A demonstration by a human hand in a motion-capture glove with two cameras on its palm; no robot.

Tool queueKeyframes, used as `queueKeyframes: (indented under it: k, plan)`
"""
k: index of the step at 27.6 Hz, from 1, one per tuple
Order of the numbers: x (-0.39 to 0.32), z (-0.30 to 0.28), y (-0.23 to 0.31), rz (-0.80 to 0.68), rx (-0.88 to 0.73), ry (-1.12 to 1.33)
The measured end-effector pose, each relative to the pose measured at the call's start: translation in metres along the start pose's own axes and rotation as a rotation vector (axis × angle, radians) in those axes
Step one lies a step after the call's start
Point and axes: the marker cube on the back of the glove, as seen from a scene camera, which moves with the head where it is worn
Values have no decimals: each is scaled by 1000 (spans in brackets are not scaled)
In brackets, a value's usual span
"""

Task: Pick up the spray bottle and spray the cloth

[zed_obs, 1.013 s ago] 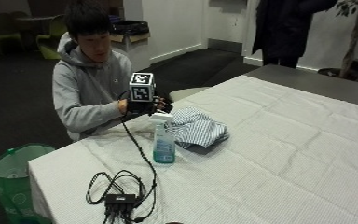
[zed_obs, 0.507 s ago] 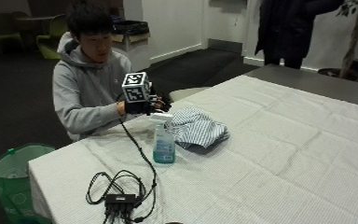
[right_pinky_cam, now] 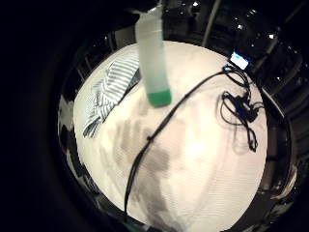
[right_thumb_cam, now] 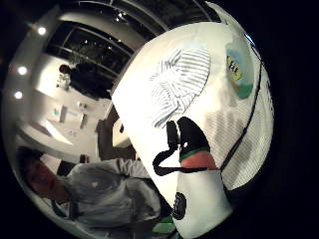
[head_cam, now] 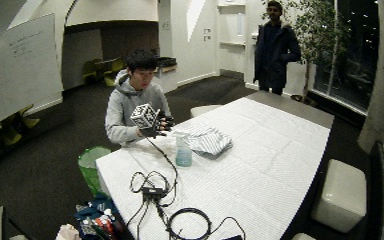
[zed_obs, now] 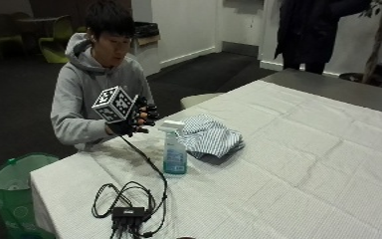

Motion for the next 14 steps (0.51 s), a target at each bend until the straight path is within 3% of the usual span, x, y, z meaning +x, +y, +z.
queueKeyframes:
  k: [14]
  plan:
    - [57,22,-46,207,200,-352]
